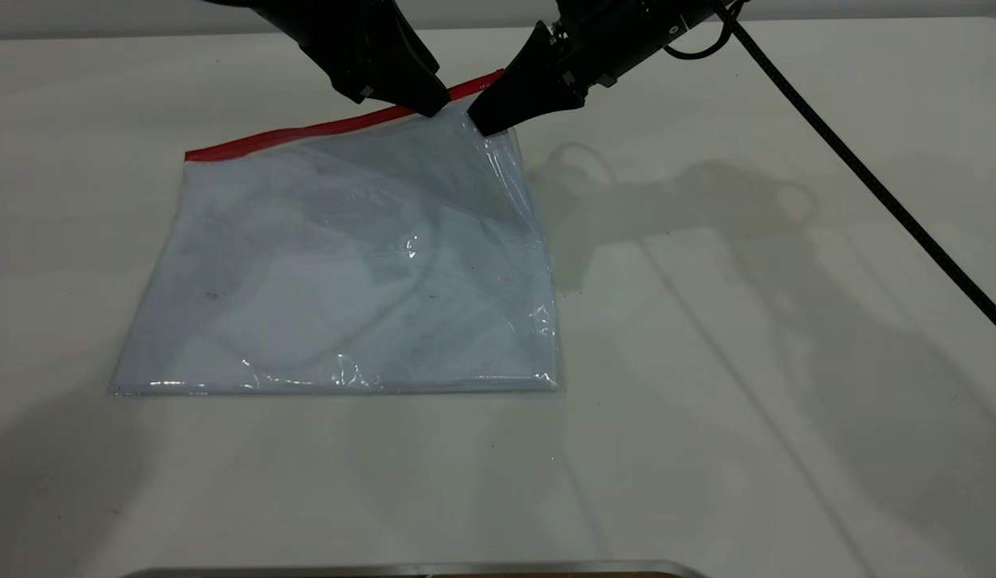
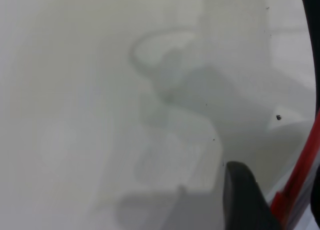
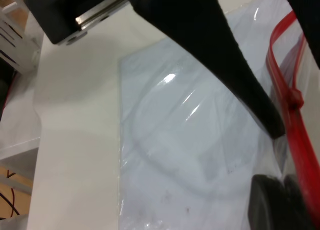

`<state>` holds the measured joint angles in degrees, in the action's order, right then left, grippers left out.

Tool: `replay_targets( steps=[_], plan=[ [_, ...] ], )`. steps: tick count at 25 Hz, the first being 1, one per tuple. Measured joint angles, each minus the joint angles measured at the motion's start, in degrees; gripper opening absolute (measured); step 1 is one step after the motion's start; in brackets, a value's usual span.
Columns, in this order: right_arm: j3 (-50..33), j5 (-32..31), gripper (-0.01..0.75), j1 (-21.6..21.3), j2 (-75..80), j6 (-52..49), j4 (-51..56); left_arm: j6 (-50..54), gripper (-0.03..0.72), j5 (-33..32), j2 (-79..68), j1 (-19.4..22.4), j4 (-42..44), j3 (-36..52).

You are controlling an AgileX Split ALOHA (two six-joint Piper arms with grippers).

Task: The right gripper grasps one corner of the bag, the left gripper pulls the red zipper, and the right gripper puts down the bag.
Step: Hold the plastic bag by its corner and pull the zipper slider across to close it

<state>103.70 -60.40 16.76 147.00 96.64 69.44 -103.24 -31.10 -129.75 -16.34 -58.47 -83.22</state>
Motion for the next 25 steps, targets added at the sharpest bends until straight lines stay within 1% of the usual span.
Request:
replay_targets(
  steps=[9,15,21,25],
  plan=[
    [0.0,0.4,0.026,-0.1,0.1,0.0,-0.6,-0.6,0.214,-0.1,-1.4,0.0,-0.4,0.0],
    [0.0,0.4,0.026,-0.1,0.1,0.0,-0.8,-1.7,0.063,0.2,-1.4,0.0,-0.4,0.0],
    [0.0,0.7,0.026,-0.9,0.1,-1.4,-0.6,-1.8,0.053,1.1,-1.4,0.0,-0.5,-0.2],
    [0.0,0.8,0.026,-3.1,0.1,-3.6,-0.1,0.2,0.051,1.1,-1.4,0.2,-0.7,-0.5]
  ],
)
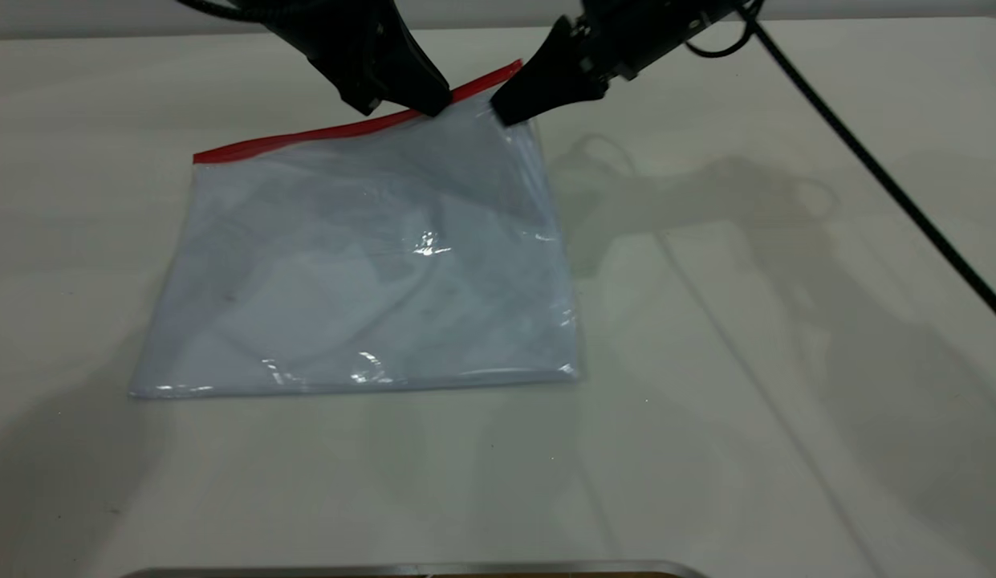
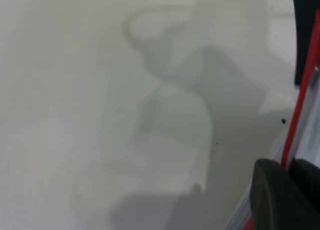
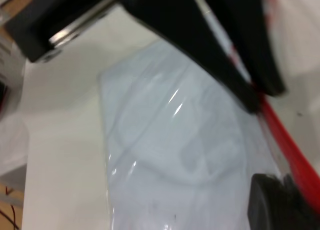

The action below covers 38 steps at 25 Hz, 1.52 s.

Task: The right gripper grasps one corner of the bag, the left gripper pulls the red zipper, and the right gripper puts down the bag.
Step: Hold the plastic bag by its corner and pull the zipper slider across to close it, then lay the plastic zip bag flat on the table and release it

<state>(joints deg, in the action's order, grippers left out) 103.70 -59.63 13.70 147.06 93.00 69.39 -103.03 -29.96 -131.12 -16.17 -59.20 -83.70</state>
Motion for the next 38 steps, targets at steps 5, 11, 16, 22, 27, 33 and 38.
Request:
replay_targets(
  steps=[5,11,16,22,27,33,38],
  plan=[
    [0.0,0.8,0.026,-3.9,0.0,-3.4,-2.0,7.6,0.051,0.8,0.0,1.0,7.2,-0.1],
    [0.0,5.2,0.026,-7.8,0.0,-9.0,-8.2,19.1,0.051,0.7,-0.2,2.0,19.7,-0.1],
    [0.0,8.3,0.026,-9.3,0.0,-14.1,-13.2,29.1,0.051,-1.1,-0.2,2.0,29.5,-0.1],
    [0.0,11.2,0.026,-9.5,0.0,-19.0,-18.3,37.8,0.051,-4.5,-0.2,2.2,39.0,-0.1],
    [0.0,11.1,0.071,-9.6,0.0,-19.8,-18.5,39.0,0.062,-4.9,-0.2,2.2,39.6,-0.1],
    [0.0,13.7,0.414,-10.6,-0.4,-19.9,-20.5,46.5,0.299,-5.4,-0.2,2.3,41.3,-0.4],
    [0.0,13.8,0.676,-10.8,-4.5,-23.3,-23.2,60.3,0.587,-8.7,0.5,2.3,44.1,-4.6]
  ],
)
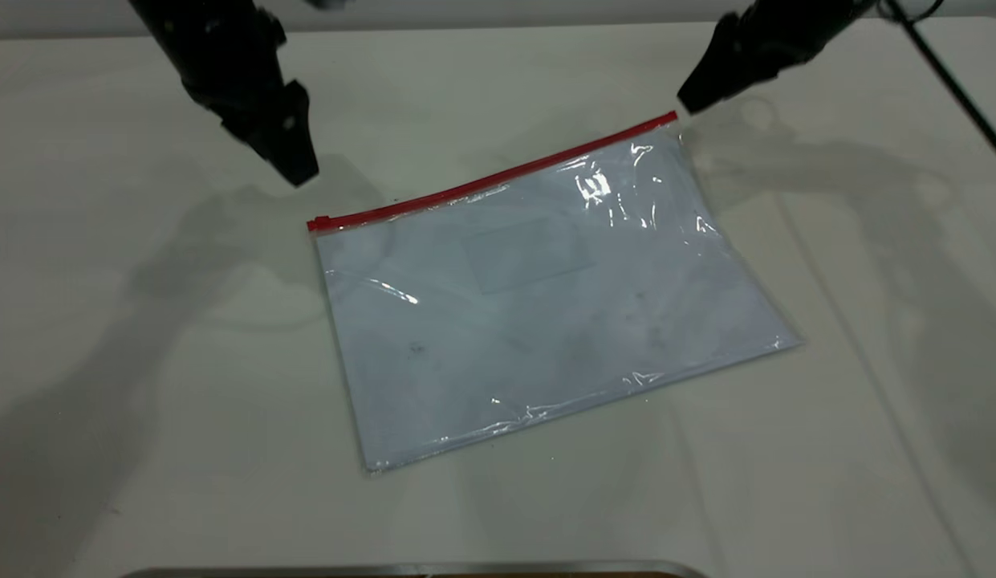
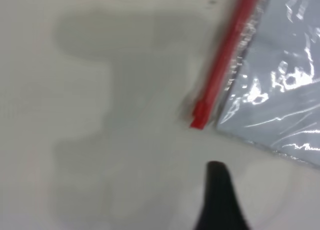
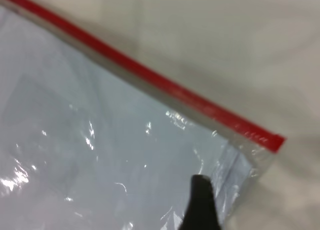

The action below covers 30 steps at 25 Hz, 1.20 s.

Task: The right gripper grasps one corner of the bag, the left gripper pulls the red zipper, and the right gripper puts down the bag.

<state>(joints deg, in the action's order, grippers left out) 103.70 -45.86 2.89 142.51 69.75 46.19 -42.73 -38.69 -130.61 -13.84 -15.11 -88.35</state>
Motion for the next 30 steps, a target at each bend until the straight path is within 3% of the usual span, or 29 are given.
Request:
replay_targets(
  steps=[4,10,18,24,30],
  plan=[
    [0.0,-0.8,0.685,0.0,-8.1,-7.1,-5.6,13.3,0.677,-10.9,4.5,0.0,8.6,-6.3],
    [0.0,-8.2,0.609,0.0,-26.4,-18.5,-14.0,30.4,0.643,-28.2,14.7,0.0,19.3,-16.3],
    [0.0,-24.2,0.572,0.0,-47.1,-36.2,-24.4,39.4,0.521,-28.2,29.0,0.0,25.1,-18.2],
    [-4.2,-24.9,0.571,0.0,-58.1,-43.3,-26.7,40.5,0.498,-28.2,42.5,0.0,21.6,-12.3],
    [-20.1,-24.9,0.57,0.0,-69.3,-47.6,-26.3,40.7,0.497,-28.2,58.9,0.0,20.3,2.5]
  ],
)
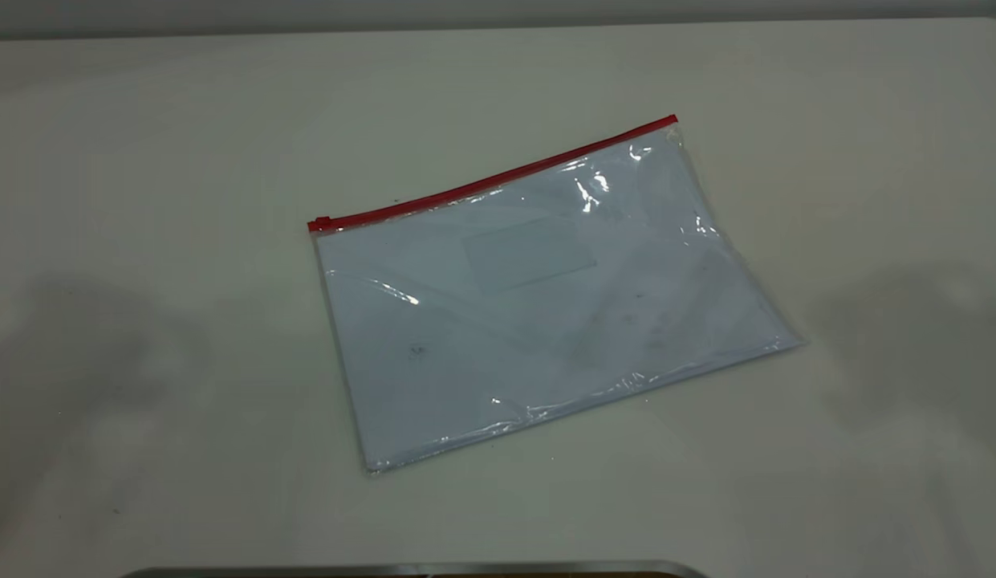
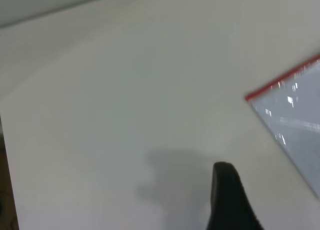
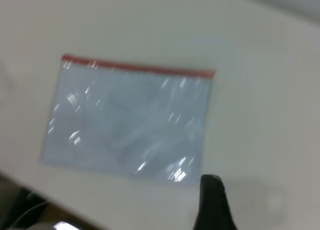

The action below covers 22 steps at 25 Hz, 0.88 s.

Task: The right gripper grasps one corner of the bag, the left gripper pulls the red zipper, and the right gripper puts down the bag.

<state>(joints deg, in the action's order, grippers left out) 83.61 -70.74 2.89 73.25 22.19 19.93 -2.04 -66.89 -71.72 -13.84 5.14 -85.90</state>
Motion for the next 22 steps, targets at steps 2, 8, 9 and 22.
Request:
replay_targets(
  steps=[2,8,9,22],
  plan=[
    [-6.8,0.0,0.57,0.0,-3.9,-0.8,1.6,0.8,0.497,0.0,5.1,0.0,-0.1,5.2],
    [-27.0,0.0,0.57,0.0,-14.0,-1.2,3.6,1.6,0.497,0.0,22.2,0.0,-0.2,21.2],
    [-29.1,0.0,0.569,0.0,-15.7,-1.0,3.6,1.6,0.497,0.0,24.6,0.0,-0.2,23.7],
    [-45.0,8.4,0.569,0.0,-48.1,1.0,3.7,1.6,0.497,0.0,47.6,0.0,-0.6,46.8]
  ],
)
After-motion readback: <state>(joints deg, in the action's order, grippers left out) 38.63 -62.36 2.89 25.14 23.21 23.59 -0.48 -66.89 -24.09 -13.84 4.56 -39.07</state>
